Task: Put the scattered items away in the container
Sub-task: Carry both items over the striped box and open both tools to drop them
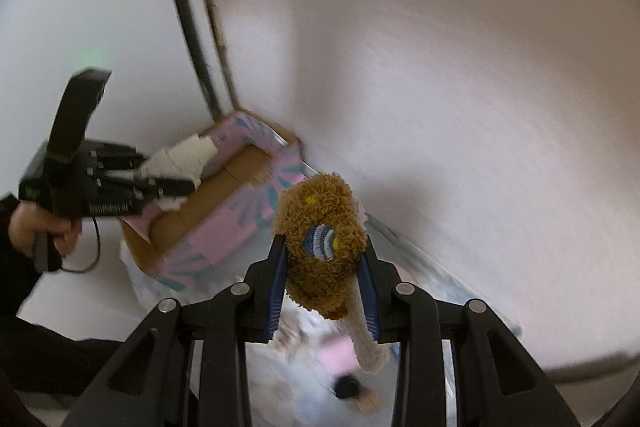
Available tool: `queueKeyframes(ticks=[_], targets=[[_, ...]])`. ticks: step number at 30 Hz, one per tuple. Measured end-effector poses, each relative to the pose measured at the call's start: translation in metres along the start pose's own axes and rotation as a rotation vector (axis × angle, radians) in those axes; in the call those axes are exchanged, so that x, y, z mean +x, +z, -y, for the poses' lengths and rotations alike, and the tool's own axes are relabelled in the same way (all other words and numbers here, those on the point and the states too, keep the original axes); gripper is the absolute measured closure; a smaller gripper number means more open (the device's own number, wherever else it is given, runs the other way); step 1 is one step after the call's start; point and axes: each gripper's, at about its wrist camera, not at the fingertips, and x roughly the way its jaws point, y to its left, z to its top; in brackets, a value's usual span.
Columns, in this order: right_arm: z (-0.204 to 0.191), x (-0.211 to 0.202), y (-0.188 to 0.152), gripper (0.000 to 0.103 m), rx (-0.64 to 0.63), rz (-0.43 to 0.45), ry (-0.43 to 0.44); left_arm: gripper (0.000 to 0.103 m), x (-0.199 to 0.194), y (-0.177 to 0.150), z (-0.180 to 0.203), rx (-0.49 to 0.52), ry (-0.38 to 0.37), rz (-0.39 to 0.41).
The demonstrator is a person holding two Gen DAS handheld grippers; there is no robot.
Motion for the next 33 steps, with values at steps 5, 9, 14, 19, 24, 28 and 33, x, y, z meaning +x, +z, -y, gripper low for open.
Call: queueKeyframes(ticks=[5, 9, 14, 19, 24, 28, 33], targets=[[-0.034, 0.03, 0.048, 0.072, -0.046, -0.028, 0.071, 0.073, -0.008, -0.012, -0.03, -0.074, 0.033, 0.015], [-0.062, 0.063, 0.082, 0.072, -0.064, -0.065, 0.119, 0.073, -0.009, -0.023, -0.055, -0.132, 0.057, 0.006], [-0.094, 0.11, 0.109, 0.072, -0.075, -0.122, 0.182, 0.073, 0.002, -0.039, -0.084, -0.206, 0.074, -0.022], [-0.116, 0.164, 0.112, 0.072, -0.062, -0.191, 0.204, 0.073, 0.02, -0.058, -0.104, -0.259, 0.1, -0.057], [-0.125, 0.214, 0.107, 0.072, -0.02, -0.255, 0.241, 0.073, 0.041, -0.076, -0.116, -0.304, 0.108, -0.096], [-0.128, 0.233, 0.106, 0.072, -0.014, -0.27, 0.253, 0.073, 0.054, -0.085, -0.118, -0.314, 0.105, -0.12], [-0.131, 0.242, 0.109, 0.072, -0.016, -0.278, 0.252, 0.073, 0.058, -0.09, -0.121, -0.316, 0.112, -0.13]])
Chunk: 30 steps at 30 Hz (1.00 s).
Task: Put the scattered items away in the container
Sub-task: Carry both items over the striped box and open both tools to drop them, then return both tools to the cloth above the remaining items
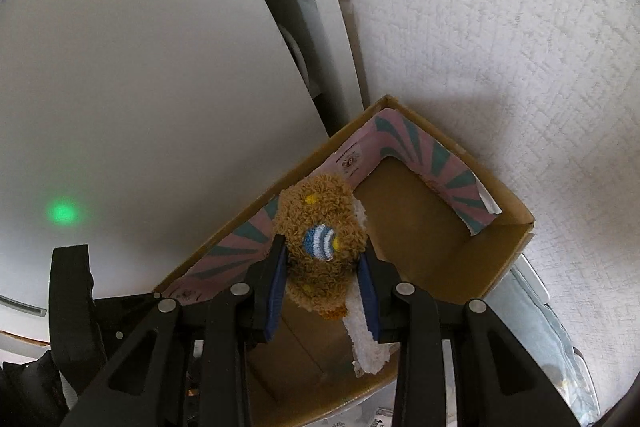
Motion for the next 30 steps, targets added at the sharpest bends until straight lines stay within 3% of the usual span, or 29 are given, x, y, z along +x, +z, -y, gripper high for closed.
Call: queueKeyframes(ticks=[3, 7, 8, 9, 10, 23, 30], targets=[[-0.001, -0.001, -0.003, 0.072, -0.013, 0.005, -0.002, 0.073, -0.004, -0.001, 0.001, 0.009, 0.01, 0.006], [-0.004, 0.0, -0.001, 0.056, -0.024, -0.017, -0.03, 0.069, -0.003, -0.002, 0.004, 0.018, -0.002, -0.021], [-0.003, 0.0, 0.0, 0.053, -0.022, -0.02, -0.048, 0.058, -0.002, -0.003, 0.006, 0.027, 0.013, -0.027], [-0.001, -0.002, 0.0, 0.046, -0.016, -0.016, -0.066, 0.021, -0.003, -0.004, 0.007, 0.035, 0.028, -0.024], [0.001, -0.005, -0.001, 0.045, -0.008, -0.01, -0.073, 0.0, -0.004, -0.006, 0.008, 0.039, 0.036, -0.02], [-0.005, -0.061, -0.027, 0.045, -0.017, 0.054, -0.161, 0.0, -0.043, 0.002, 0.021, 0.078, 0.051, 0.038], [-0.014, -0.109, -0.044, 0.045, -0.011, 0.091, -0.151, 0.0, -0.071, 0.008, 0.03, 0.101, 0.055, 0.082]])
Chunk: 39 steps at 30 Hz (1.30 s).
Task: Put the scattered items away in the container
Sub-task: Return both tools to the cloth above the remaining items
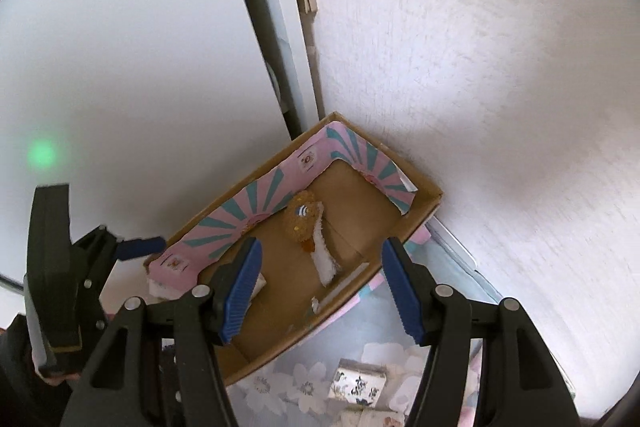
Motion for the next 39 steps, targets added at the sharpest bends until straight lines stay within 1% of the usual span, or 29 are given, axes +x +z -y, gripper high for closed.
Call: queueKeyframes(ticks=[2, 4, 9, 11, 13, 15, 16, 18, 19, 21, 23, 24, 26, 29, 32, 34, 39], targets=[[0.0, -0.016, -0.006, 0.045, -0.002, 0.008, 0.001, 0.0, -0.011, 0.003, 0.003, -0.002, -0.009, 0.025], [0.001, -0.034, -0.013, 0.045, 0.001, 0.039, -0.006, 0.0, -0.02, 0.007, 0.008, 0.011, -0.009, 0.048], [0.02, -0.091, -0.04, 0.045, 0.031, 0.142, -0.011, 0.0, -0.044, 0.017, 0.025, 0.07, -0.011, 0.096], [0.029, -0.106, -0.051, 0.045, 0.044, 0.174, -0.009, 0.0, -0.053, 0.022, 0.034, 0.095, -0.011, 0.12], [0.037, -0.116, -0.062, 0.045, 0.059, 0.173, -0.02, 0.0, -0.059, 0.026, 0.044, 0.109, -0.038, 0.138], [0.048, -0.124, -0.079, 0.045, 0.088, 0.159, -0.066, 0.0, -0.063, 0.029, 0.055, 0.123, -0.074, 0.146], [0.051, -0.127, -0.084, 0.045, 0.098, 0.153, -0.078, 0.0, -0.065, 0.03, 0.063, 0.136, -0.082, 0.152], [0.064, -0.131, -0.103, 0.045, 0.143, 0.106, -0.099, 0.0, -0.068, 0.03, 0.078, 0.174, -0.083, 0.166], [0.069, -0.133, -0.111, 0.045, 0.16, 0.098, -0.116, 0.0, -0.069, 0.03, 0.088, 0.2, -0.084, 0.171], [0.076, -0.141, -0.127, 0.045, 0.18, 0.118, -0.17, 0.0, -0.069, 0.028, 0.108, 0.251, -0.095, 0.175], [0.084, -0.151, -0.148, 0.045, 0.203, 0.145, -0.231, 0.0, -0.068, 0.025, 0.126, 0.297, -0.111, 0.172], [0.088, -0.155, -0.16, 0.045, 0.218, 0.16, -0.245, 0.0, -0.067, 0.022, 0.136, 0.322, -0.122, 0.17], [0.097, -0.163, -0.18, 0.045, 0.245, 0.183, -0.241, 0.0, -0.063, 0.016, 0.151, 0.362, -0.148, 0.169], [0.112, -0.166, -0.213, 0.045, 0.3, 0.194, -0.233, 0.0, -0.05, 0.005, 0.171, 0.389, -0.186, 0.129], [0.123, -0.152, -0.244, 0.045, 0.357, 0.165, -0.228, 0.0, -0.03, -0.009, 0.184, 0.405, -0.205, 0.08], [0.127, -0.142, -0.257, 0.045, 0.369, 0.142, -0.231, 0.0, -0.014, -0.02, 0.194, 0.425, -0.187, 0.038], [0.135, -0.111, -0.294, 0.045, 0.334, 0.086, -0.202, 0.0, 0.013, -0.042, 0.206, 0.449, -0.23, -0.022]])
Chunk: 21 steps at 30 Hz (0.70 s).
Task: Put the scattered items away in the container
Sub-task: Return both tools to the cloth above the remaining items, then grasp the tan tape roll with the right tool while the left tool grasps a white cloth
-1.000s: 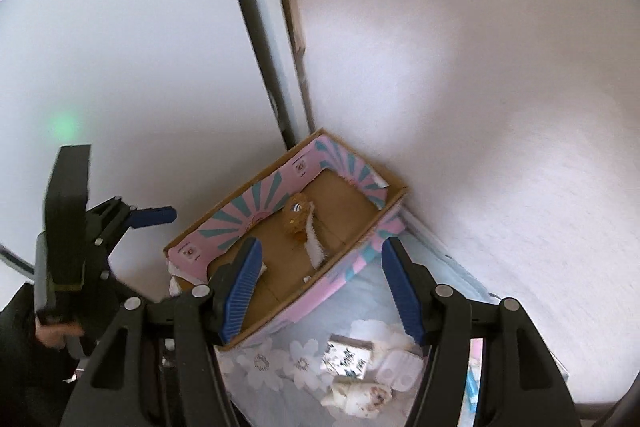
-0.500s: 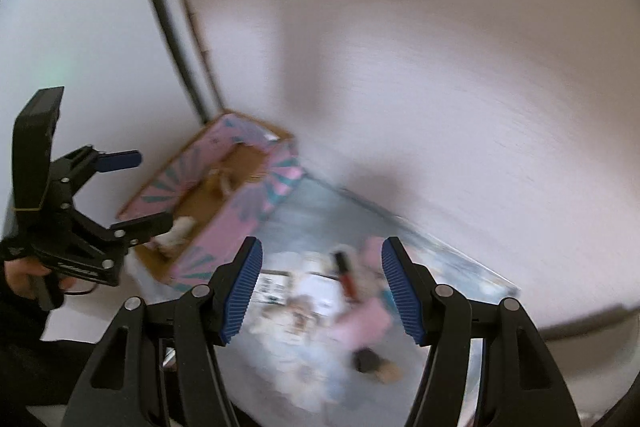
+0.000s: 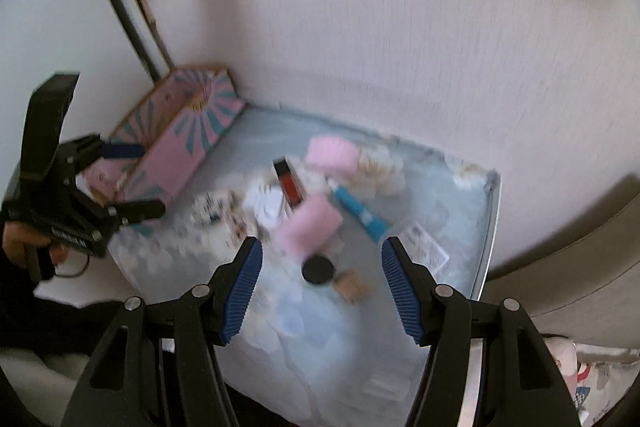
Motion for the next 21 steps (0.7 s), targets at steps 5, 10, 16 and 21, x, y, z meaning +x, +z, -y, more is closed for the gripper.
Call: queueKeyframes(ticks=[5, 10, 16, 21], targets=[[0.016, 0.036, -0.026, 0.045, -0.082, -0.044, 0.024, 0.0, 0.031, -0.016, 0.009, 0.01, -0.027, -0.006], [0.025, 0.067, -0.043, 0.045, -0.203, -0.07, 0.049, 0.004, 0.063, -0.032, 0.019, 0.022, -0.029, 0.007], [0.027, 0.091, -0.049, 0.045, -0.337, -0.056, 0.074, 0.013, 0.09, -0.04, 0.027, 0.036, -0.034, 0.001], [0.027, 0.104, -0.05, 0.045, -0.385, -0.069, 0.105, 0.022, 0.103, -0.043, 0.026, 0.023, -0.018, -0.002]])
